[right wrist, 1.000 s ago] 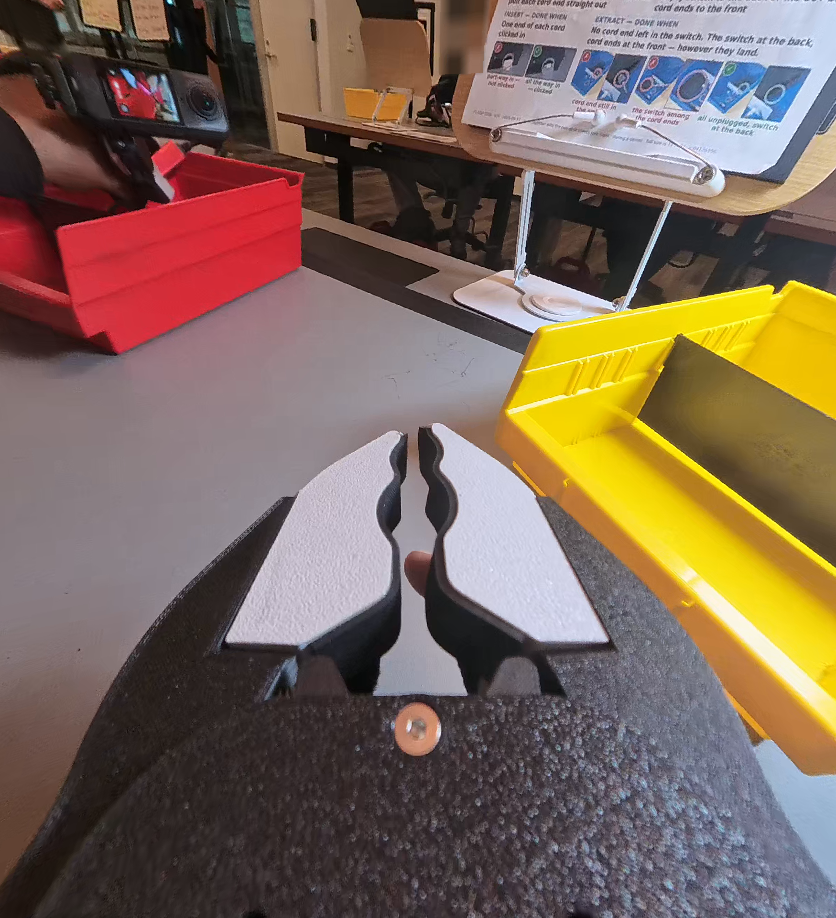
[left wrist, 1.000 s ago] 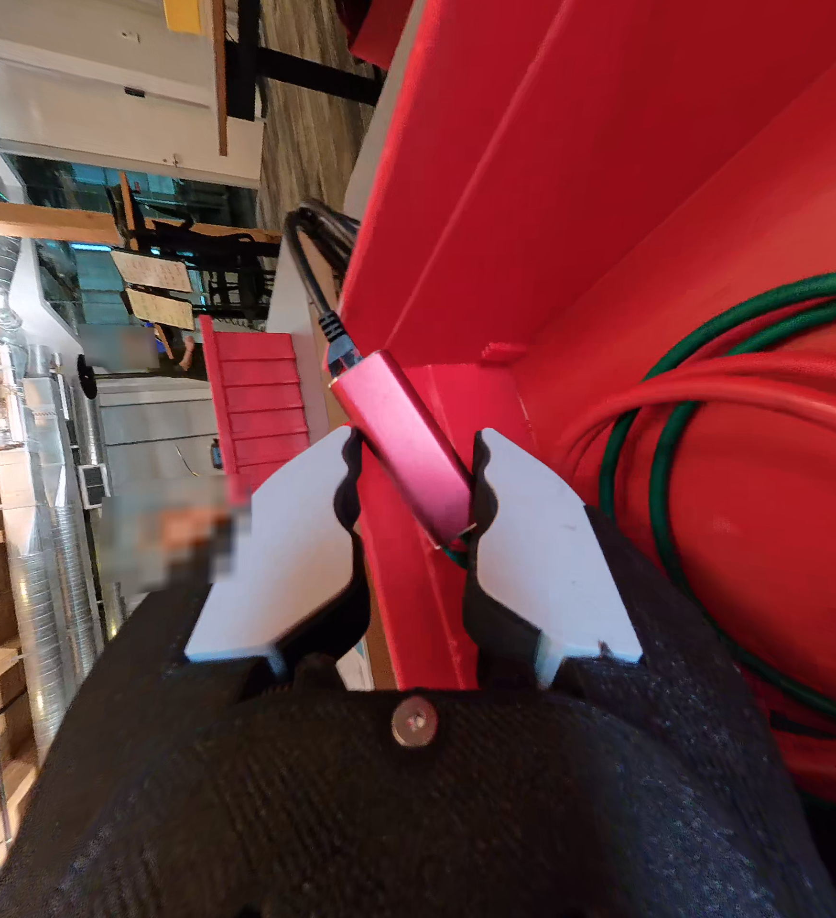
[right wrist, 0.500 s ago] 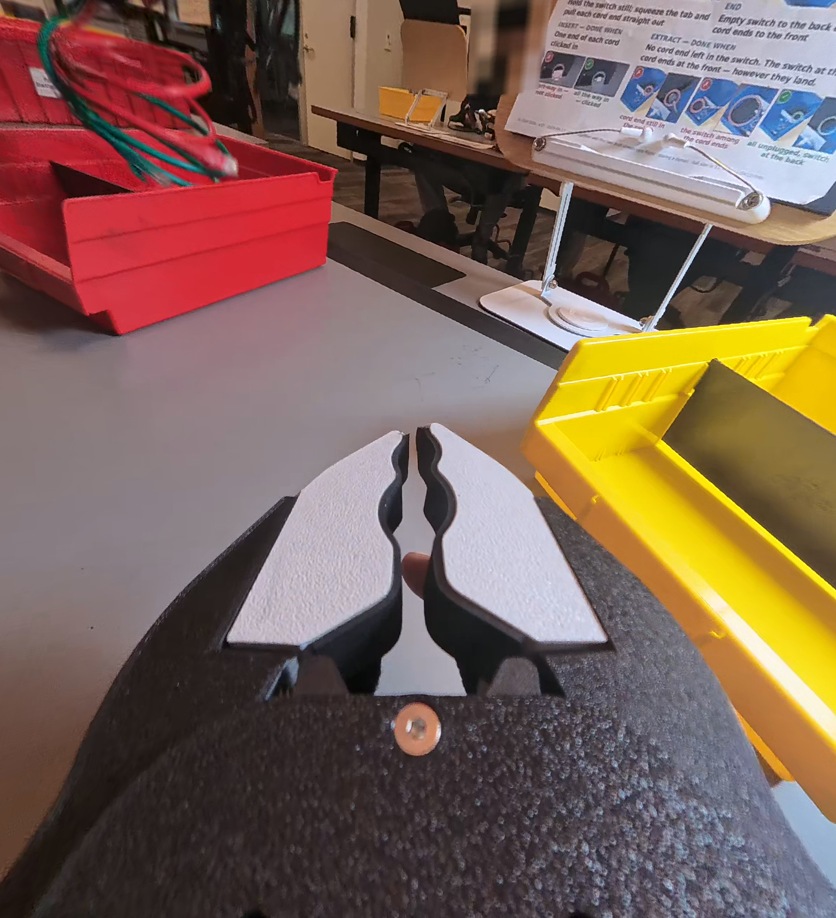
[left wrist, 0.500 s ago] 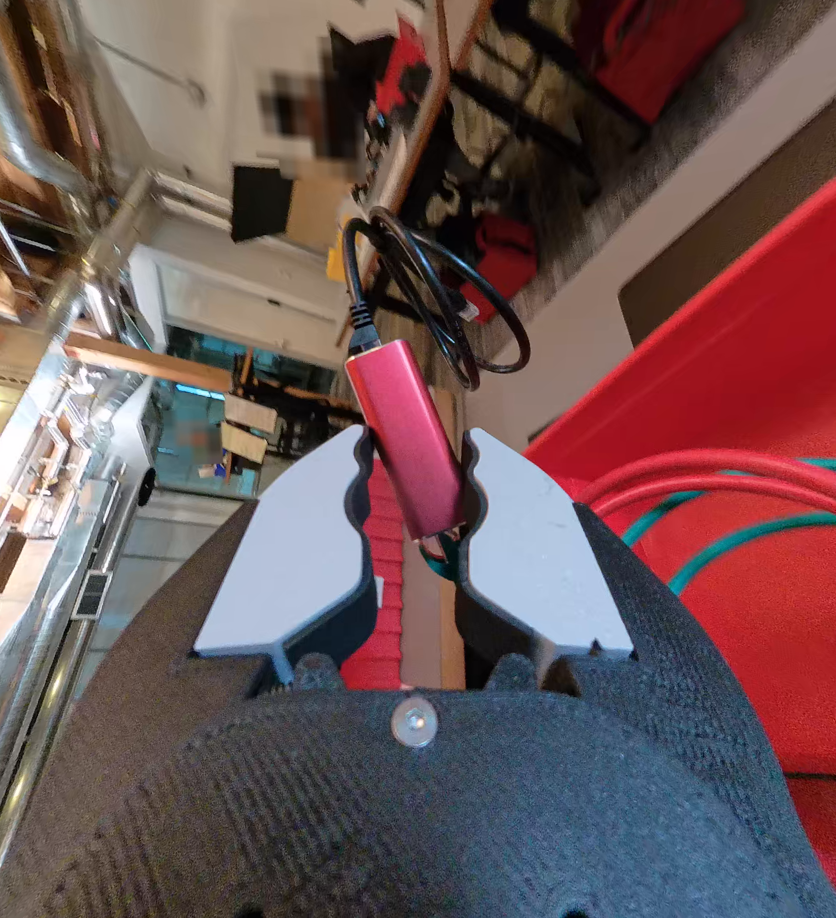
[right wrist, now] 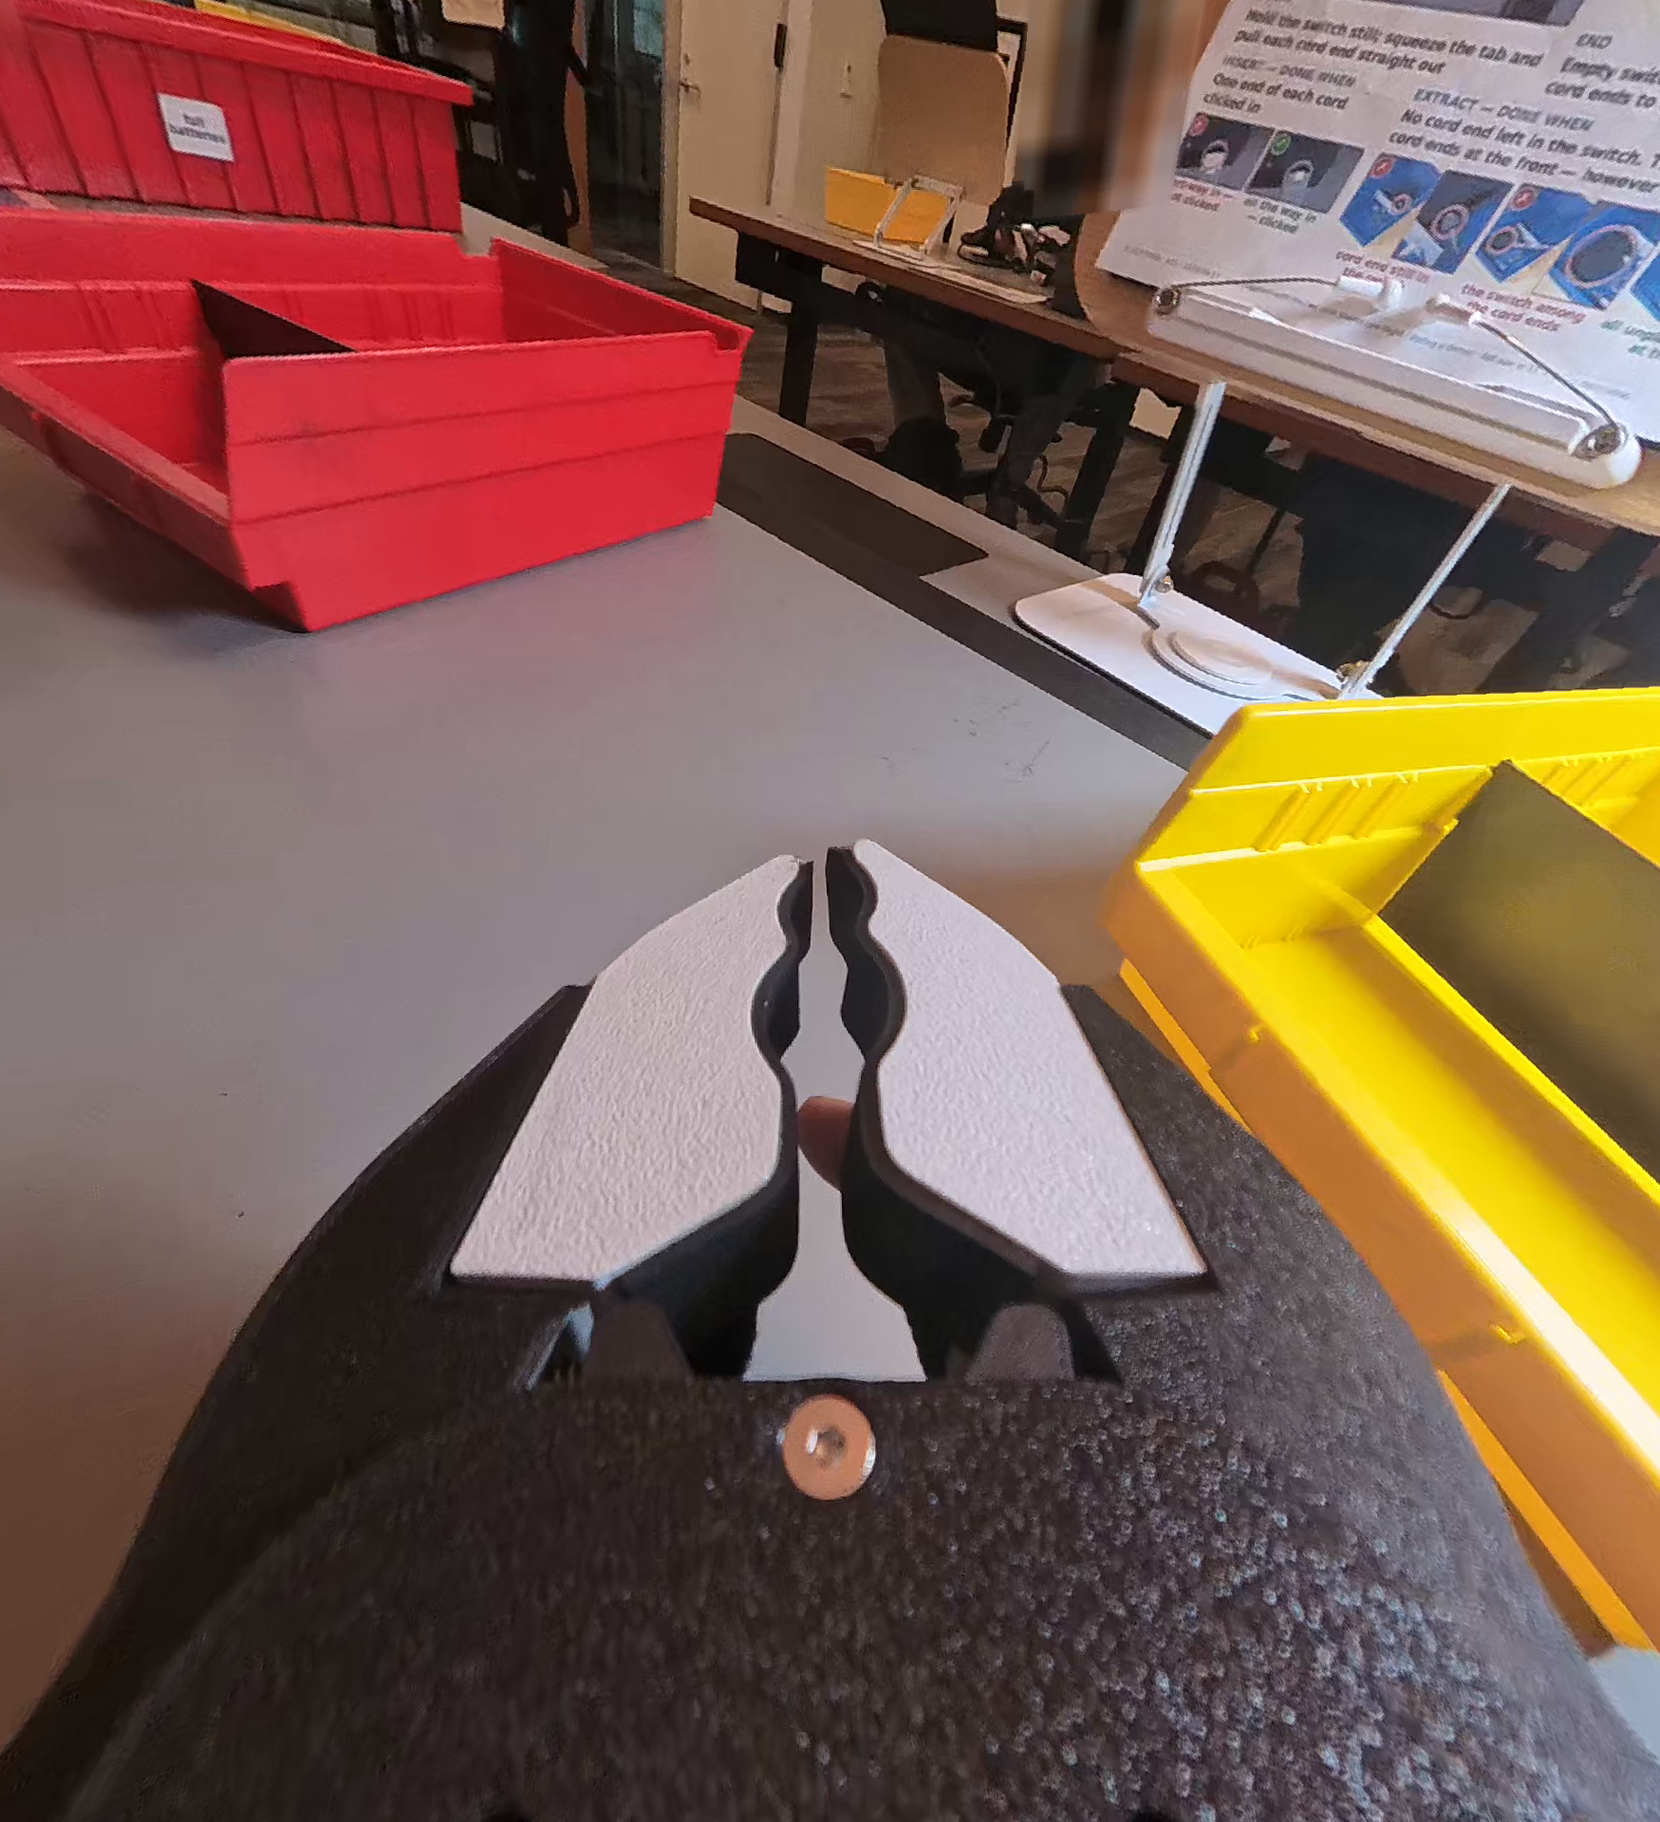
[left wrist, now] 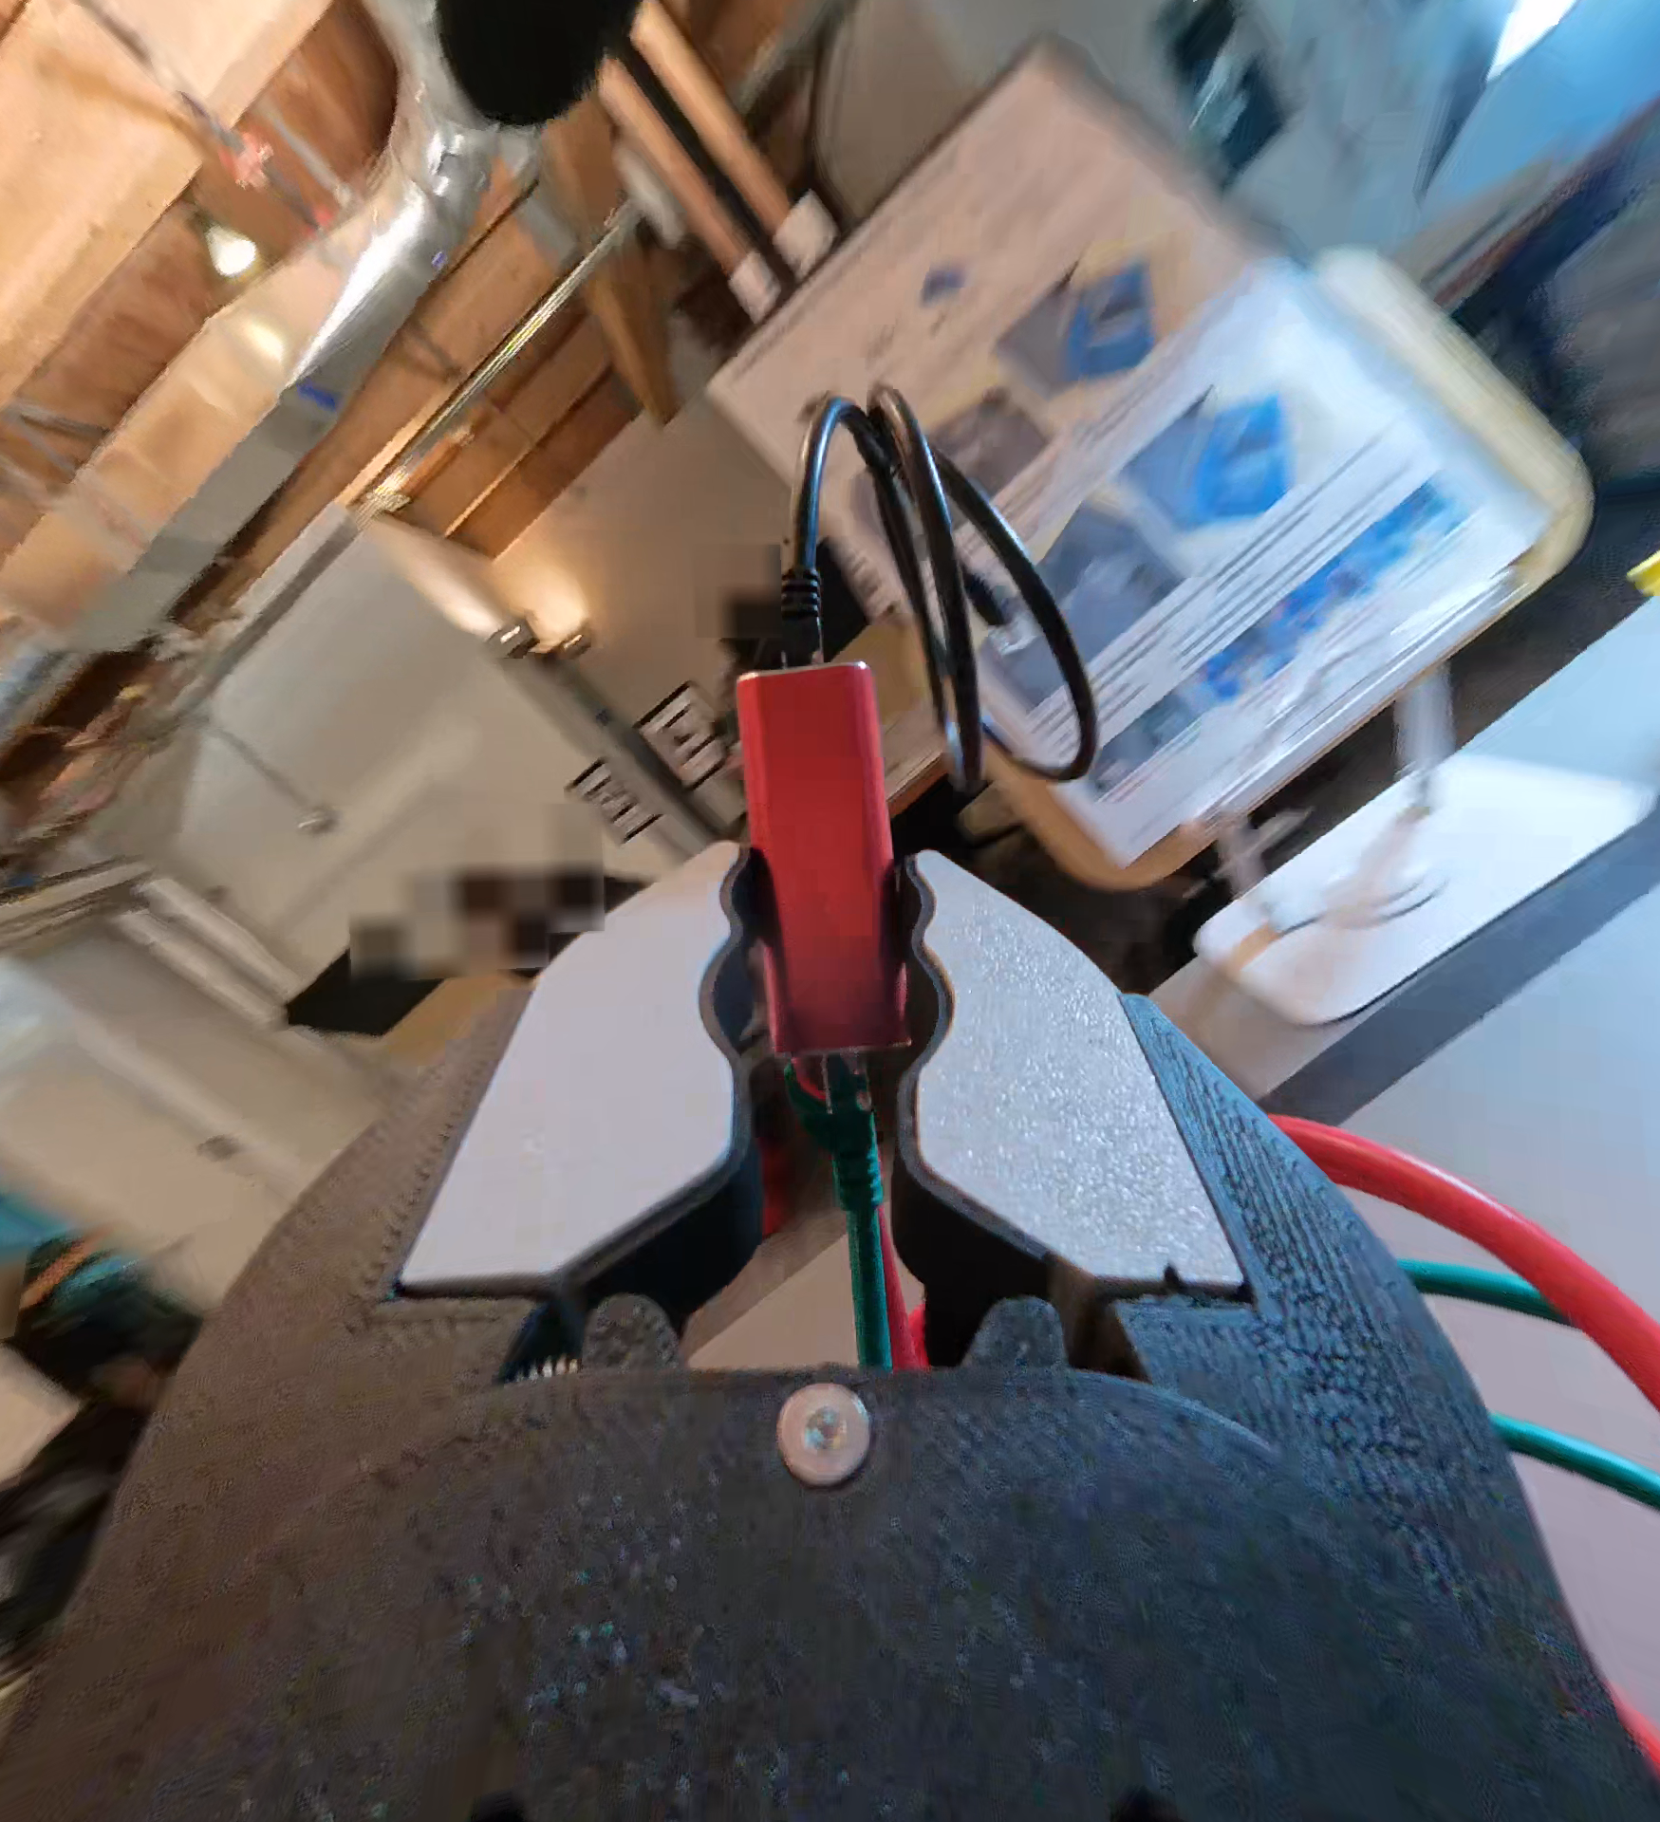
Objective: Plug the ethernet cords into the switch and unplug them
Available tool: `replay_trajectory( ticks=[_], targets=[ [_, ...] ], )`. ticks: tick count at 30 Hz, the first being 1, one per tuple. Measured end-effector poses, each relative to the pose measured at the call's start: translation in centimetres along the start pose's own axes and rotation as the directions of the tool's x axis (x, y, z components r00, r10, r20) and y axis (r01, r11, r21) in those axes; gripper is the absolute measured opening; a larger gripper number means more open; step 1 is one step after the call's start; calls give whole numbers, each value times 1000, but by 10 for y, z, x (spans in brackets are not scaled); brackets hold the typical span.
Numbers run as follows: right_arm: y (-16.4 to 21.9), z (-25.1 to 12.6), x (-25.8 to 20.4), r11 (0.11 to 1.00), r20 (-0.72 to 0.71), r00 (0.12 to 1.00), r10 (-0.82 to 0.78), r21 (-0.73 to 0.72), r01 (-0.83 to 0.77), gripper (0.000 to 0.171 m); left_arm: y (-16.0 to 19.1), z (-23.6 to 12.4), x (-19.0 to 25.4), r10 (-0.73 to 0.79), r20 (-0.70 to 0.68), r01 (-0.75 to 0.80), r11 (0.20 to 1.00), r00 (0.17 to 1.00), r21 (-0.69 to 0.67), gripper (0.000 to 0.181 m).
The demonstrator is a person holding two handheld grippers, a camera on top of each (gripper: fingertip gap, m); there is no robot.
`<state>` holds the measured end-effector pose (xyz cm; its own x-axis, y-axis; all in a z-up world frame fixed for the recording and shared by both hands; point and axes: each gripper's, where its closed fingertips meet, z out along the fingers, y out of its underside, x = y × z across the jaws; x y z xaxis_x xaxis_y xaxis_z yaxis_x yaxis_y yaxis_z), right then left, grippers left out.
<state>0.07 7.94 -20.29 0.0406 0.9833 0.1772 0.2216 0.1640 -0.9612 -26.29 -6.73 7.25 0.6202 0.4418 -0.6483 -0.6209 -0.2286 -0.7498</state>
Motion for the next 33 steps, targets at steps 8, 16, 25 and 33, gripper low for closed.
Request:
replay_trajectory(
  ticks=[8,16,25,33],
  targets=[
    [-52,-5,-57,974,342,937,69,181,-138,34,-62,-52,108,-480,-647,702,702,593,123,26],
    [-141,-20,-84,890,598,800,49,337,-306,56,-75,-96,246,-416,-908,846,503,58,-176,26],
    [-111,-15,-79,927,488,867,-98,361,-98,27,-45,-100,288,-317,-926,753,655,206,-57,31],
    [-105,-17,-87,926,500,850,-165,376,-42,27,-38,-109,294,-274,-916,670,743,294,-7,30]
  ],
)
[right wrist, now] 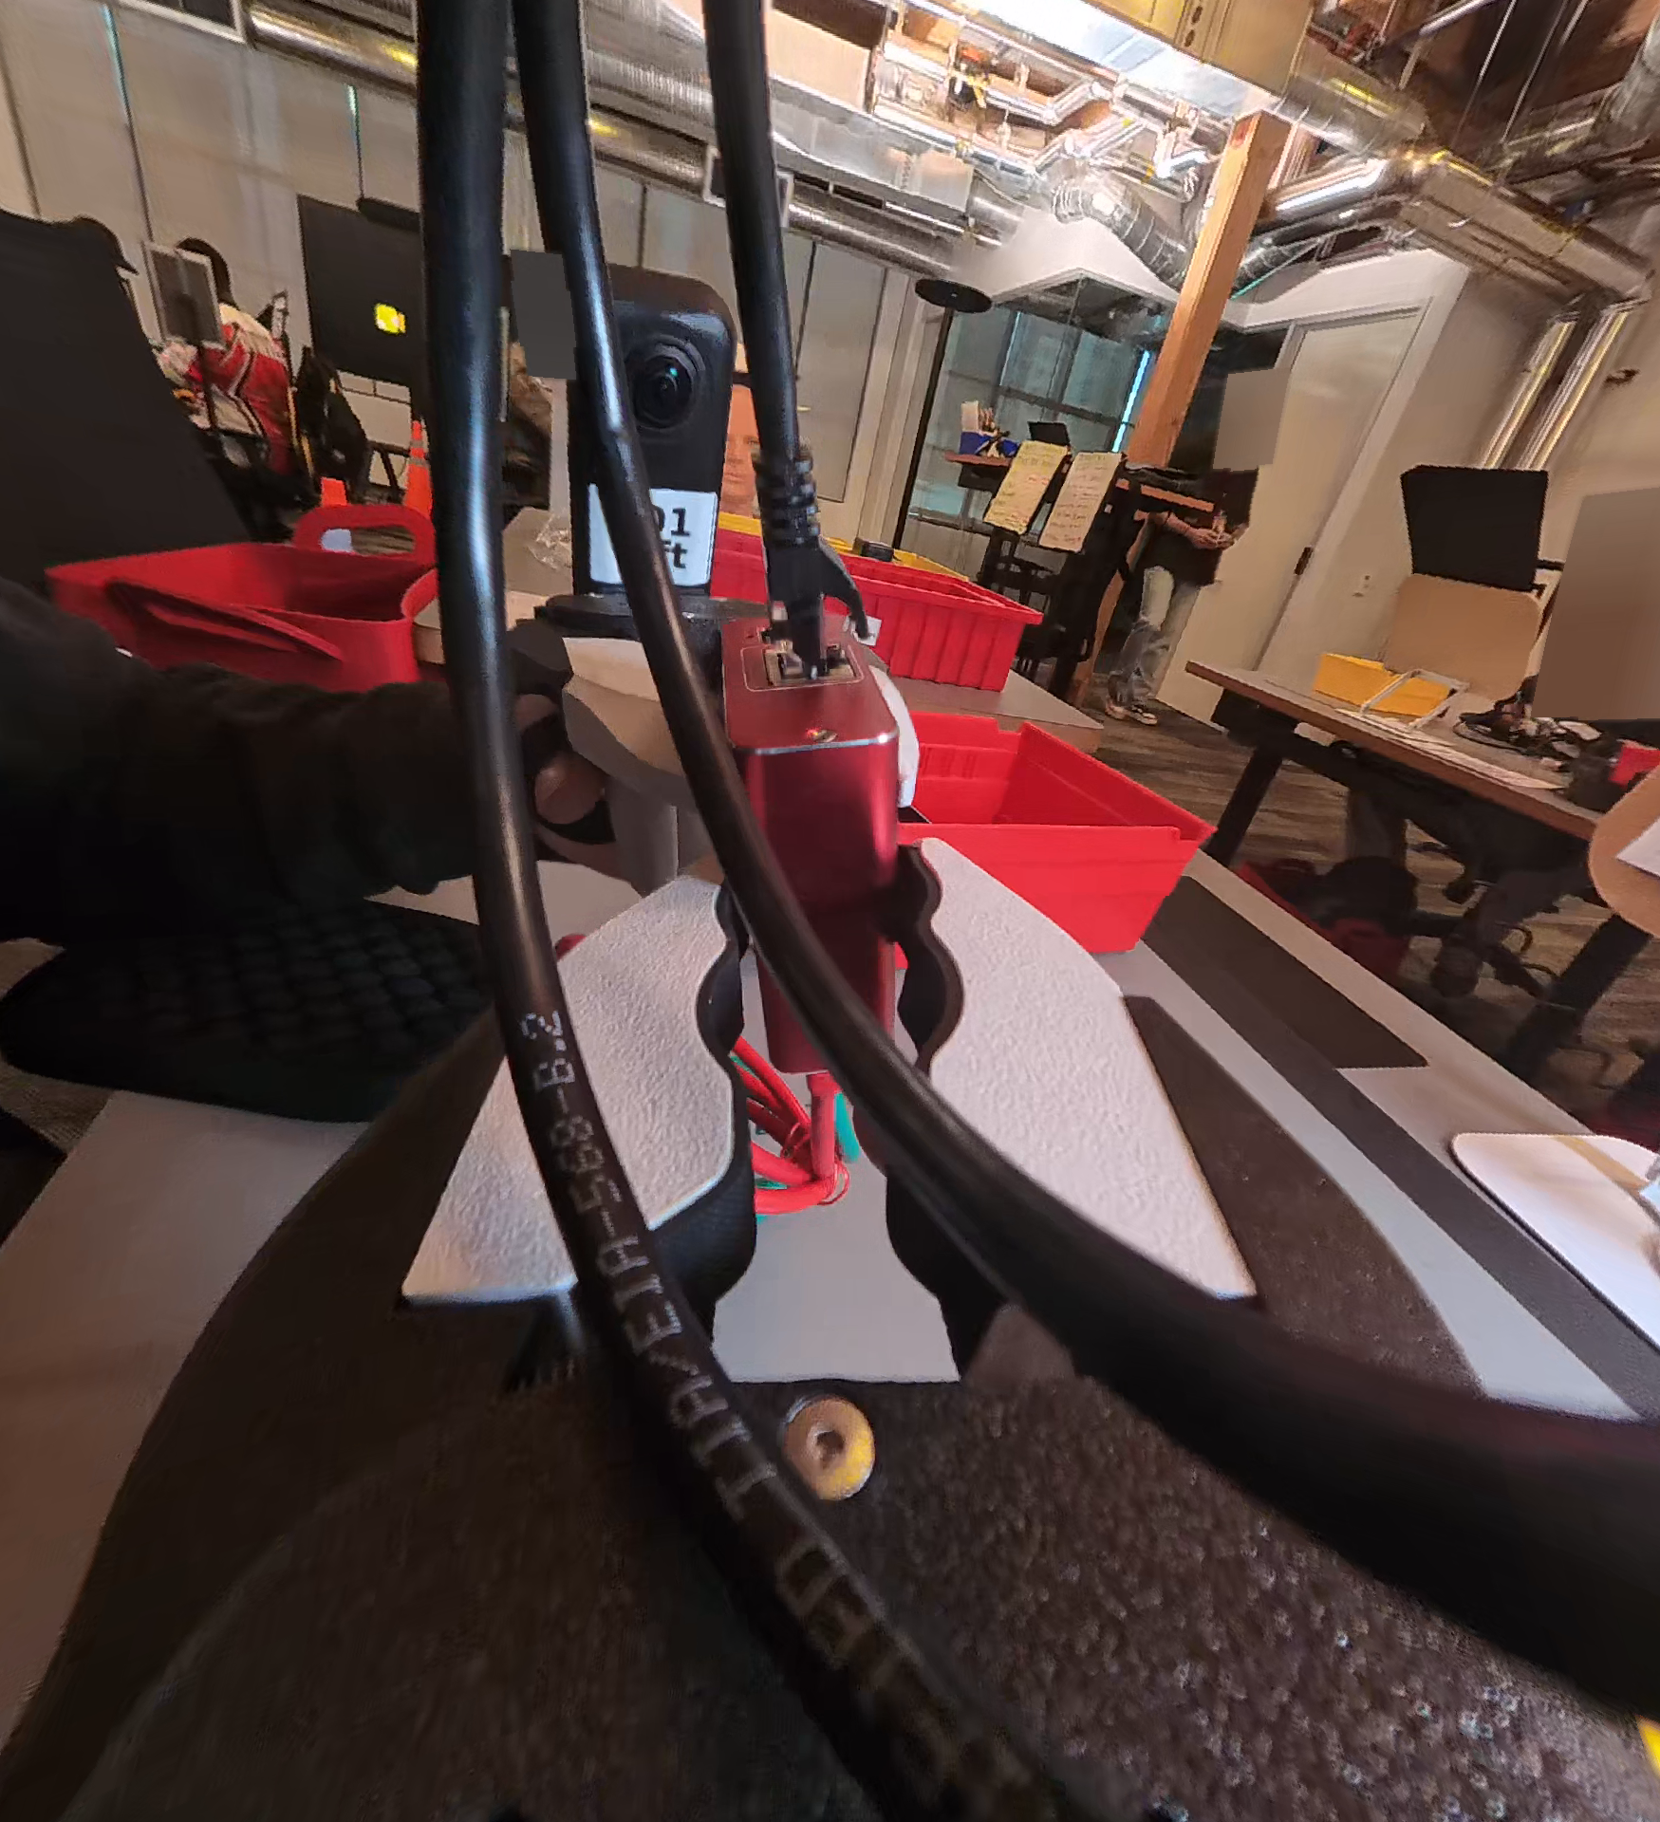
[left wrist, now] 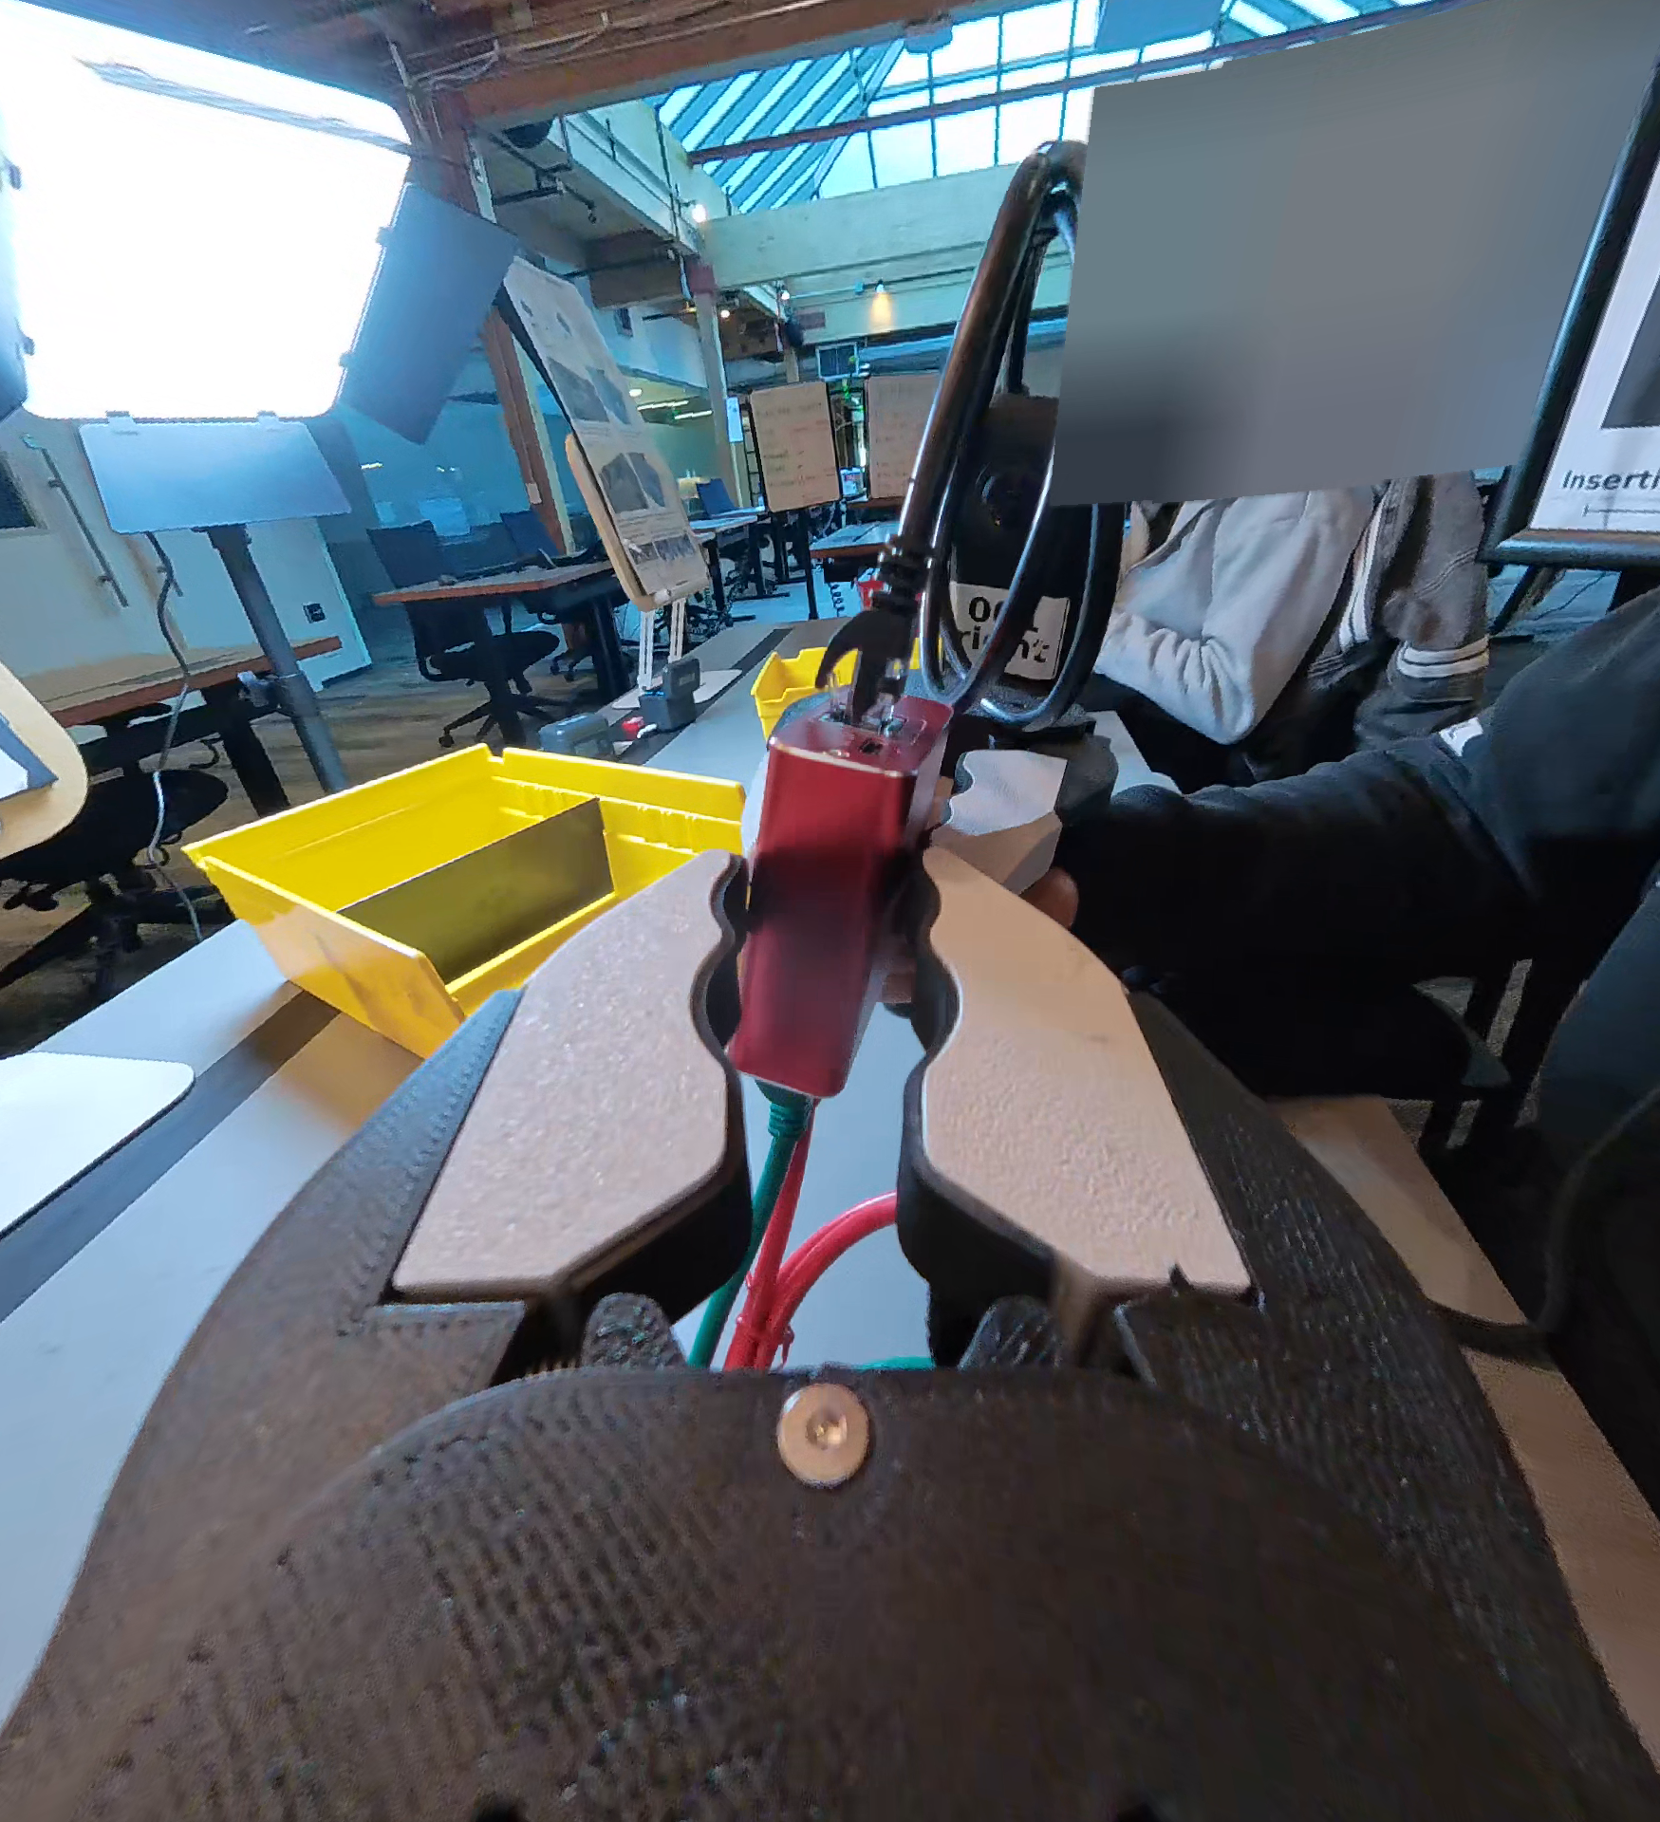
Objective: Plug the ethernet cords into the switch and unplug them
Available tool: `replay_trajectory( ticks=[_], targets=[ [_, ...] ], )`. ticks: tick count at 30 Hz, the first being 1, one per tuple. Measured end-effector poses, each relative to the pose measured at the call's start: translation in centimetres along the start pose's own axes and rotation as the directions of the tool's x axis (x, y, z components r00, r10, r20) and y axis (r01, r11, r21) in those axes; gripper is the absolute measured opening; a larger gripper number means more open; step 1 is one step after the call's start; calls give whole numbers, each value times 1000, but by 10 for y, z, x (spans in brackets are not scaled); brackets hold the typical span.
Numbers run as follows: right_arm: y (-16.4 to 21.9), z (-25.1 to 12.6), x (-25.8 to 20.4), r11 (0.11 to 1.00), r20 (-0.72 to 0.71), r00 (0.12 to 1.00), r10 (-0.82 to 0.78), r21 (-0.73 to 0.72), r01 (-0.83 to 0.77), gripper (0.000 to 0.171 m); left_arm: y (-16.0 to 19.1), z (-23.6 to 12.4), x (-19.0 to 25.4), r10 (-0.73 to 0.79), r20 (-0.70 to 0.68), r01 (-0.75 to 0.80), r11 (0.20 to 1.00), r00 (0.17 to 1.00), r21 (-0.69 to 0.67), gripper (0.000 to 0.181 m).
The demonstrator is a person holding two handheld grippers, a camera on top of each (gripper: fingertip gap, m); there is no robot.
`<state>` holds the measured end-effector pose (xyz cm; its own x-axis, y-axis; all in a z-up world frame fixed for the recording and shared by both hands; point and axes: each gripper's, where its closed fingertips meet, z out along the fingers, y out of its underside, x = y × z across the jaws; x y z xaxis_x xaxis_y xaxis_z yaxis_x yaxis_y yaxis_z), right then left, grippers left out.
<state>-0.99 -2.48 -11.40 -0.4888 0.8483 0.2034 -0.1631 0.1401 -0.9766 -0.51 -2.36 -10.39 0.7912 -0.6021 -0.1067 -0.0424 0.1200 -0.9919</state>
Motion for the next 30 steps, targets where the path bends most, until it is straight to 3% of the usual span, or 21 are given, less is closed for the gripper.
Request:
replay_trajectory(
  ticks=[11,18,25,30],
  targets=[
    [7,-7,4,993,-27,993,-111,-50,110,28,9,4,-2,-8,74,14,996,997,-90,32],
    [-22,-28,27,974,-141,964,-226,-39,223,26,14,-4,-15,61,145,-38,987,988,-157,46],
    [4,-10,-1,902,-12,914,-405,-167,398,27,20,2,-3,112,94,-93,977,989,-191,52],
    [19,-2,-9,827,35,860,-509,-258,500,27,26,1,11,222,14,-215,955,975,-205,37]
  ],
)
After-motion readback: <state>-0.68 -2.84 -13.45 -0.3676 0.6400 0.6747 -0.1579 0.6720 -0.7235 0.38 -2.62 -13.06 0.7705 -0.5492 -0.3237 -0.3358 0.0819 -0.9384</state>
